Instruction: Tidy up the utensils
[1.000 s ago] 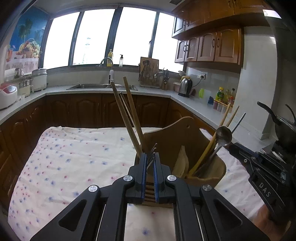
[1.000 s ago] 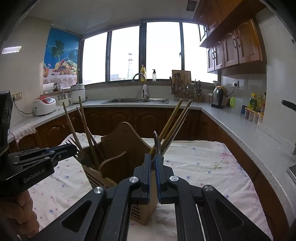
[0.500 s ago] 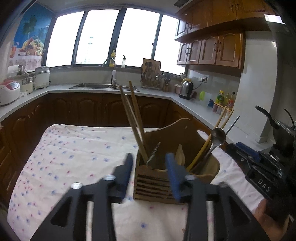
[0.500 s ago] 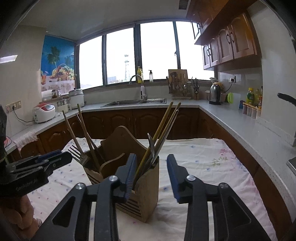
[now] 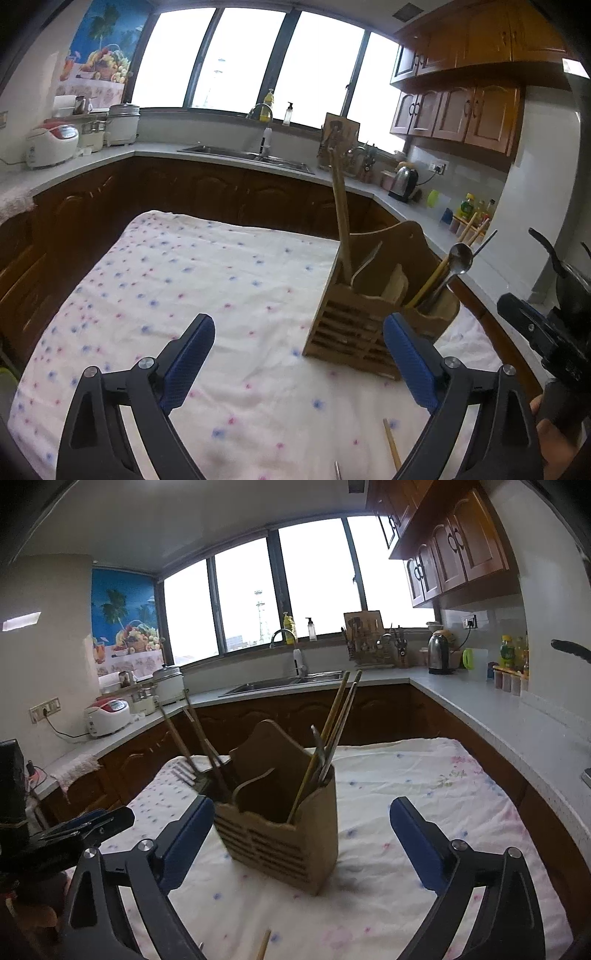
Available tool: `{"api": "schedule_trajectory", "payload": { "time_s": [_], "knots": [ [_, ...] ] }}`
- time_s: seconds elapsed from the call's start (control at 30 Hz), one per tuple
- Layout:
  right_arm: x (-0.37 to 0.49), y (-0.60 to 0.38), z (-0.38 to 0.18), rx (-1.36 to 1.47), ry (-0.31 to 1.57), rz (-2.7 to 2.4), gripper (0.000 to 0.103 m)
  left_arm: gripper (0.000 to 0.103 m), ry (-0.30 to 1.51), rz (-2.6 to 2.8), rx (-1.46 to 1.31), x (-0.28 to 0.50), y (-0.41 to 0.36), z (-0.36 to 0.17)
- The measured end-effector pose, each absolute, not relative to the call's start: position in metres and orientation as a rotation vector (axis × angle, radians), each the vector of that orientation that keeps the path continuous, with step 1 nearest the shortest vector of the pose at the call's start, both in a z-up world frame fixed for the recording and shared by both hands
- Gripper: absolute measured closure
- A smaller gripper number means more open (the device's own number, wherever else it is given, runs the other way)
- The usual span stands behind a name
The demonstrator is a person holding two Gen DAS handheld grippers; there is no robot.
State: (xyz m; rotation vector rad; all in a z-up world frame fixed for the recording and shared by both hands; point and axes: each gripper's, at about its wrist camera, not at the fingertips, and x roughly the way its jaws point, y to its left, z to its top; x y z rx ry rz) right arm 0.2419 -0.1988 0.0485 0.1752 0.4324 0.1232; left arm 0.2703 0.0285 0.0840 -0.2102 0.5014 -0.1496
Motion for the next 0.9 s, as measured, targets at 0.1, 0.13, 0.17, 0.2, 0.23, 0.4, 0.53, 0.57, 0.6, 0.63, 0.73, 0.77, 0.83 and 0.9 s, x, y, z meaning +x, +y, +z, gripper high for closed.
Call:
{"api": "schedule_trajectory", "payload": {
  "time_s": [0.1,0.13,0.17,0.2,0.23,0.4,0.53,0.57,0.6,0.63,0.73,0.77,0.83,0.9],
  "knots": [
    [0.227,-0.199,0.052,0.193,0.432,0.124,0.002,0.008,0.492,-0.153,-0.208,0.255,0.032,0.090],
    [0.220,-0.200,0.053,0.206,0.426,0.125,0.002,0.007,0.488,-0.153,-0.207,0.247,0.032,0.092],
    [0.214,-0.201,0.055,0.216,0.421,0.126,0.002,0.005,0.480,-0.152,-0.207,0.239,0.034,0.095],
    [0.208,-0.202,0.056,0.224,0.418,0.126,0.001,0.004,0.475,-0.154,-0.207,0.233,0.036,0.096],
    [0.202,-0.202,0.057,0.230,0.417,0.125,0.001,0.004,0.472,-0.154,-0.206,0.226,0.038,0.097],
    [0.173,-0.204,0.058,0.264,0.425,0.128,0.001,0.003,0.461,-0.147,-0.200,0.187,0.046,0.101],
    [0.152,-0.204,0.055,0.298,0.432,0.137,0.001,0.001,0.454,-0.135,-0.200,0.158,0.054,0.104],
    [0.149,-0.204,0.055,0.302,0.437,0.137,0.000,0.001,0.454,-0.128,-0.196,0.151,0.056,0.104],
    [0.144,-0.203,0.054,0.306,0.442,0.139,0.000,0.001,0.453,-0.120,-0.193,0.146,0.057,0.105],
    [0.139,-0.201,0.052,0.306,0.447,0.142,0.000,0.001,0.450,-0.111,-0.192,0.139,0.058,0.106],
    [0.125,-0.197,0.048,0.301,0.459,0.145,0.000,0.001,0.442,-0.106,-0.188,0.122,0.061,0.107],
    [0.122,-0.196,0.046,0.300,0.463,0.147,0.000,0.001,0.438,-0.104,-0.180,0.115,0.060,0.108],
    [0.113,-0.193,0.044,0.295,0.467,0.146,0.000,0.001,0.431,-0.101,-0.162,0.104,0.059,0.108],
    [0.106,-0.190,0.043,0.286,0.472,0.143,0.000,0.001,0.420,-0.099,-0.145,0.092,0.059,0.108]
  ]
}}
